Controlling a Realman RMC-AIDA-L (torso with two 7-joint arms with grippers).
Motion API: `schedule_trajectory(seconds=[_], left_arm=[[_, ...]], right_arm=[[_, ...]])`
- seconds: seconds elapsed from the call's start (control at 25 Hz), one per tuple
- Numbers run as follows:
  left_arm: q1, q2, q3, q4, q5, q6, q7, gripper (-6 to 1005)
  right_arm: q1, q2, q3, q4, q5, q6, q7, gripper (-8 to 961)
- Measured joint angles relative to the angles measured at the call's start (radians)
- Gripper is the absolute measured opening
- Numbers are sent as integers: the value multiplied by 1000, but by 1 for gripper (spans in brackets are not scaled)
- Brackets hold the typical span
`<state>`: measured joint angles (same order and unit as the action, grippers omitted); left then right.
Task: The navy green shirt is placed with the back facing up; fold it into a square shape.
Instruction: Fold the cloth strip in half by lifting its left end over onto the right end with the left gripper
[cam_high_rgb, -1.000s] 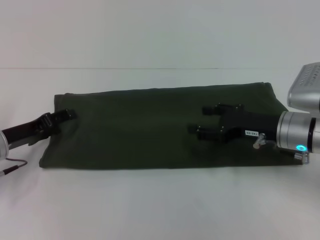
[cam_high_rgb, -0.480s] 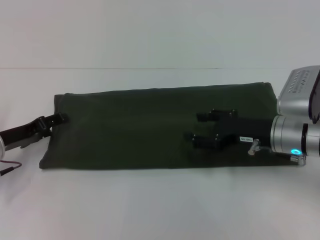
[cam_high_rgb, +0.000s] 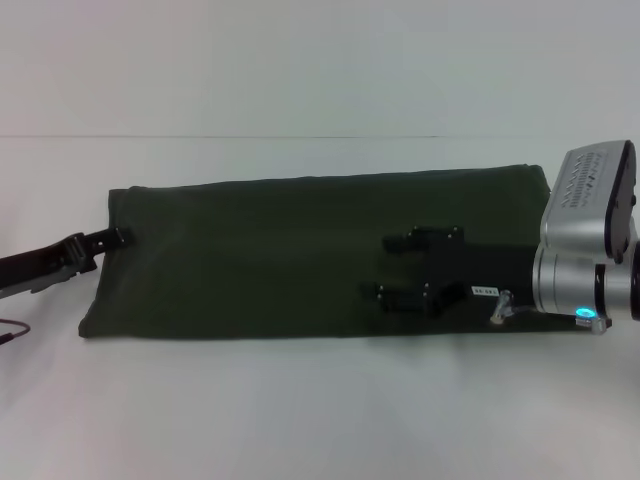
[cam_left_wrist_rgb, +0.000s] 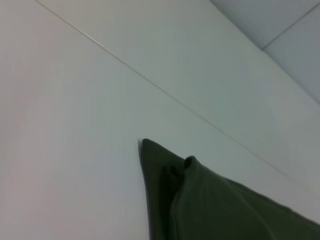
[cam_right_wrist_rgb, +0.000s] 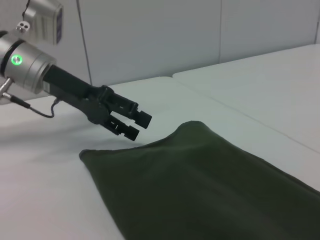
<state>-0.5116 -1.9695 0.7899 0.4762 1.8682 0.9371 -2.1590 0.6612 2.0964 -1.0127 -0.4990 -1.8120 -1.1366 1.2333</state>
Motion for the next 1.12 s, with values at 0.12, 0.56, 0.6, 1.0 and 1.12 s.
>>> schedule_trajectory(seconds=[0.12, 0.56, 0.6, 1.0, 1.12], left_arm=[[0, 0, 0, 15, 27, 13, -4, 842], [-6, 3, 0, 21, 98, 3, -53, 877], [-5, 3, -1, 22, 98, -8, -53, 877], [-7, -7, -1, 20, 98, -48, -52, 878], [-9, -9, -1, 19, 95, -53, -51, 878]], right_arm=[[0, 0, -16, -1, 1, 2, -14, 761], [7, 0, -33, -3, 1, 4, -16, 761], [7, 0, -33, -3, 1, 4, -16, 761], [8, 0, -34, -3, 2, 5, -15, 760], [8, 0, -34, -1, 3, 5, -15, 760]])
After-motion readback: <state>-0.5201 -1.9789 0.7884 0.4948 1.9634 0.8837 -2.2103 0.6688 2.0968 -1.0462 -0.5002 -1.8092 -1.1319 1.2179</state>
